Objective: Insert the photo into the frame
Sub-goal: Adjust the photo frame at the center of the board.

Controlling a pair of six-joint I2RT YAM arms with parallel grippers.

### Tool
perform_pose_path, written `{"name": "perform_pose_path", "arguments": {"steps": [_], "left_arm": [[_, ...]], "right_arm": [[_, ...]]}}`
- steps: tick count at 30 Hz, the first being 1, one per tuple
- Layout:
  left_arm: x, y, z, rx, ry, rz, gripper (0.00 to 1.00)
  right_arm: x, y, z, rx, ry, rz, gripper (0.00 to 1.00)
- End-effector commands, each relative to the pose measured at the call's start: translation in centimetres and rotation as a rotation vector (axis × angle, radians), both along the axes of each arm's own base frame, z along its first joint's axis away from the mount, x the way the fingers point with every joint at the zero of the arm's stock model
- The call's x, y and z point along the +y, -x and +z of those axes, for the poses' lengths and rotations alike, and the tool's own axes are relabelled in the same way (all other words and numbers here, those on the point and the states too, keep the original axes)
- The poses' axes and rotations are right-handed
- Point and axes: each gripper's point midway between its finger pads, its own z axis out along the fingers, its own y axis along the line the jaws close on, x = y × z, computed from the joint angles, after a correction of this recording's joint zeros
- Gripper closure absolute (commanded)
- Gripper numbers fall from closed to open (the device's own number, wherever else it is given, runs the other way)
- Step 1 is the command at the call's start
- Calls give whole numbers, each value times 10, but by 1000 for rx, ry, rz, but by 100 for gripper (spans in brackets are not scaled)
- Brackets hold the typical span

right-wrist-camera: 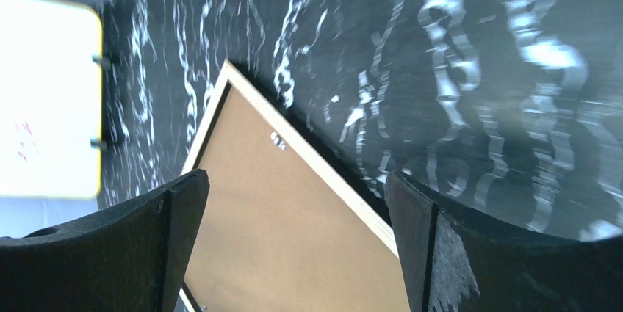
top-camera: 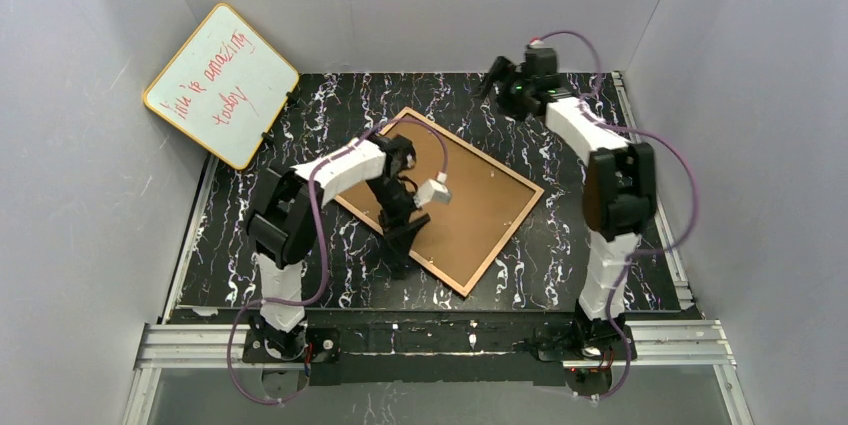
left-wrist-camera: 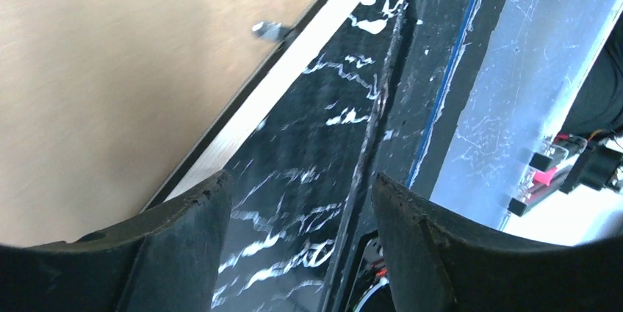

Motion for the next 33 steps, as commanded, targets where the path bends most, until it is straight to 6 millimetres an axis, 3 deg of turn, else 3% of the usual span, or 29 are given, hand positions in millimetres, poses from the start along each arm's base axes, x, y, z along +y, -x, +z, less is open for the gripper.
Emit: {"name": "perform_pose_path", "arguments": {"steps": [1, 3, 5, 8, 10, 14, 18, 23, 27, 33], "left_arm": [[27, -49, 54, -124, 74, 72, 32], [43, -85, 62, -181, 65, 149, 32], [63, -137, 67, -275, 32, 286, 32], [112, -219, 58, -393, -25, 525, 33], [143, -257, 50, -439, -63, 655, 35], [186, -296, 21, -484, -127, 805, 40], [191, -289, -11, -456, -165, 806, 43], [191, -267, -37, -414, -187, 795, 45], [188, -245, -52, -357, -186, 772, 47], [178, -202, -53, -274, -139, 716, 48]], "right_arm": [[-61, 29, 31, -7, 67, -190, 1], [-81, 60, 16, 51, 95, -233, 1], [-96, 89, 9, 84, 99, -261, 1], [-110, 135, 7, 104, 95, -277, 1], [-113, 164, -3, 138, 85, -272, 1], [-117, 207, -23, 209, 73, -258, 1], [-117, 232, -42, 278, 63, -249, 1], [-112, 241, -58, 316, 32, -239, 1], [-118, 229, -73, 311, 63, -254, 1], [-117, 193, -83, 289, 34, -260, 1]]}}
